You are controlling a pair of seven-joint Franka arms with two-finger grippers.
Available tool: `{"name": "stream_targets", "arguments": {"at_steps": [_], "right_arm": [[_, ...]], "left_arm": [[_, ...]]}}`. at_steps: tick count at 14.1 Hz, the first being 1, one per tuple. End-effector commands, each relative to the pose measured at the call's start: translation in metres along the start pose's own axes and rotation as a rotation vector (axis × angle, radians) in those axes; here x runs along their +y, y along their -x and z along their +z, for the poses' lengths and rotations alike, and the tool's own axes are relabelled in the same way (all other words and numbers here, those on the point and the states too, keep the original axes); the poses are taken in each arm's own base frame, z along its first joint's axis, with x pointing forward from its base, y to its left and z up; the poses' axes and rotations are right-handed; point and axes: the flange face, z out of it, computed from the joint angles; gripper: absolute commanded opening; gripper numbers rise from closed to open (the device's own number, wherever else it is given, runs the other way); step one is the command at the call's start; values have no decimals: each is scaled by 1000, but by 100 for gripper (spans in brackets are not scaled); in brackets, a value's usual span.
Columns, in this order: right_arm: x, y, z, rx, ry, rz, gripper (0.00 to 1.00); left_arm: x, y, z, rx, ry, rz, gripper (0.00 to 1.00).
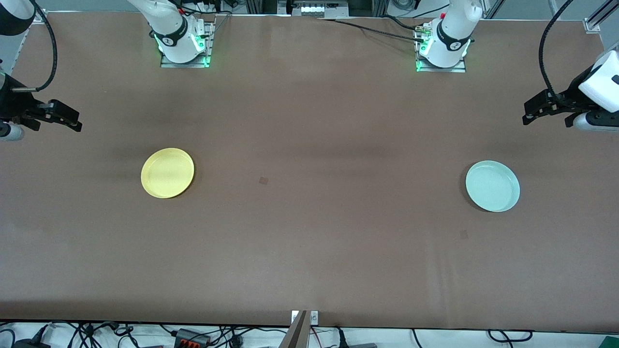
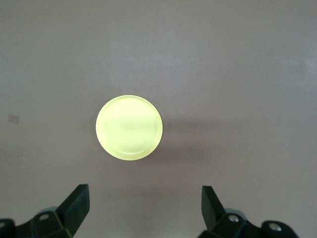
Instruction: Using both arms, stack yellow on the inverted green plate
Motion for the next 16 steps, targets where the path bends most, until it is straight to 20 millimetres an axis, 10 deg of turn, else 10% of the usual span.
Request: {"name": "stream_targets", "arguments": {"at_steps": [1, 16], "right_arm": [[3, 0, -6, 8, -14, 7, 100], [8, -2, -3, 11, -15, 14, 100]], "left_arm": [[-1, -4, -5, -7, 8, 11, 100], [-1, -14, 10, -32, 13, 8, 100]]}}
